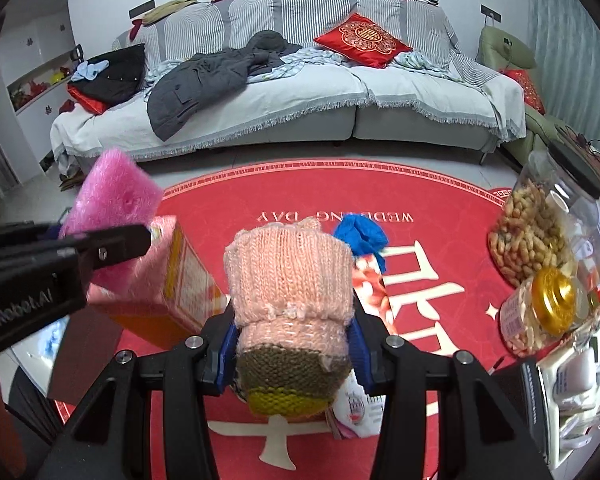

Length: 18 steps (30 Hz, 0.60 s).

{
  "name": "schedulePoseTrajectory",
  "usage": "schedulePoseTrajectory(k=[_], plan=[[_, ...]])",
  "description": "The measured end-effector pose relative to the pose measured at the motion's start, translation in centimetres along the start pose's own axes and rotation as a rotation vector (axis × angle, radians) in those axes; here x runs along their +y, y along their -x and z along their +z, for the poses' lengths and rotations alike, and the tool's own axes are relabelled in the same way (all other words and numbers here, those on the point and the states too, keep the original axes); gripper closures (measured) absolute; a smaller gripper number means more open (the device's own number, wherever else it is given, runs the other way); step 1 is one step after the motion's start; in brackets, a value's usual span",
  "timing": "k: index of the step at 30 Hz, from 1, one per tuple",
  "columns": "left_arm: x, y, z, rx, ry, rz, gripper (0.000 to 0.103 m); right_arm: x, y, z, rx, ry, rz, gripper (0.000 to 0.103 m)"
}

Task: Organize soft objects
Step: 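Carry the pink sponge and pink knit sock over the open white box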

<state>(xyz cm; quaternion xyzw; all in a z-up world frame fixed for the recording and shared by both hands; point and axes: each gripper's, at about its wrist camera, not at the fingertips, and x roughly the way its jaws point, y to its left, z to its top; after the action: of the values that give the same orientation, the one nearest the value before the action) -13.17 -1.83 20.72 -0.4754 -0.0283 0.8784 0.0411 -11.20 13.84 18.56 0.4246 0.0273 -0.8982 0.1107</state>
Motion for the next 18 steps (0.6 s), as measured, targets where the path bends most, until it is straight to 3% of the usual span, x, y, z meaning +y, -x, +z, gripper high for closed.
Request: schedulePoseTrajectory(k=[18], plan=[[8.4, 0.5, 1.7, -0.004, 0.125, 0.042, 0.079, 7.8, -0.2, 5.6, -0.022, 0.118, 0.036, 0.053]])
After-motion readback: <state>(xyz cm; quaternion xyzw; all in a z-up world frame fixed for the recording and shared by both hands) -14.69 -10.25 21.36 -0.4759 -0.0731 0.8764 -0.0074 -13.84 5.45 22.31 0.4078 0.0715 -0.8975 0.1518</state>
